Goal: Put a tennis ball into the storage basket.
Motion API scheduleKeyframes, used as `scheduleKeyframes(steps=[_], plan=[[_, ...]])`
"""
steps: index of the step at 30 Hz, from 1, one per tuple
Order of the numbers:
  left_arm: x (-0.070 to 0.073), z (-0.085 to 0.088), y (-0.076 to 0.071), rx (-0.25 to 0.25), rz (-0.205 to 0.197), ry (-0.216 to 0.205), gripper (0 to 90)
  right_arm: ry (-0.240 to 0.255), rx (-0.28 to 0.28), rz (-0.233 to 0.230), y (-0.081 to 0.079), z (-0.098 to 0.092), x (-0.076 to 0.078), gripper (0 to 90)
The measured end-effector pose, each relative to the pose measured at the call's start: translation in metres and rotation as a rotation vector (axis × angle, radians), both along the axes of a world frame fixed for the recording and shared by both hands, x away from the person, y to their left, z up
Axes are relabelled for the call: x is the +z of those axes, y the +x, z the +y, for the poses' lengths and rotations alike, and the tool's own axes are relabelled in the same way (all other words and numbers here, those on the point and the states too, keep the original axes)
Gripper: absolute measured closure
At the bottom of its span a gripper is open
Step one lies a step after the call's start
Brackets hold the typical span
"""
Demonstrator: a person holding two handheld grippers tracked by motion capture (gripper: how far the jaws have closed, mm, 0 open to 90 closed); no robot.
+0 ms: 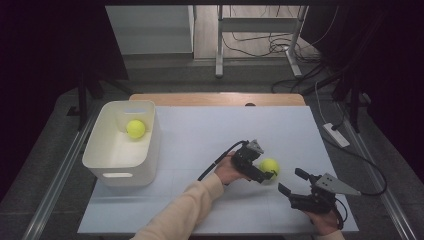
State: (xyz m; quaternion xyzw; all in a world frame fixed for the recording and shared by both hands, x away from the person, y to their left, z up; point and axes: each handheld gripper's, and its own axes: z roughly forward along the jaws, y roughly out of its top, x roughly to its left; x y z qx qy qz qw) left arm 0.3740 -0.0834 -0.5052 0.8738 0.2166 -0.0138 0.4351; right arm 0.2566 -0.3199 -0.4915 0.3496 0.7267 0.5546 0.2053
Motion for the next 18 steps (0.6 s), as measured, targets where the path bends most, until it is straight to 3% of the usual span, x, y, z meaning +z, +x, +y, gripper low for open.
scheduleKeyframes(steps=[10,18], plan=[[-0.006,-0.012,0.002,-0.012,0.002,0.022,11.4,0.000,0.000,0.002,0.000,-0.001,0.000,12.9],[-0.008,-0.015,0.001,-0.019,-0.027,0.046,26.7,0.001,-0.001,0.003,0.000,-0.001,0.000,12.9]])
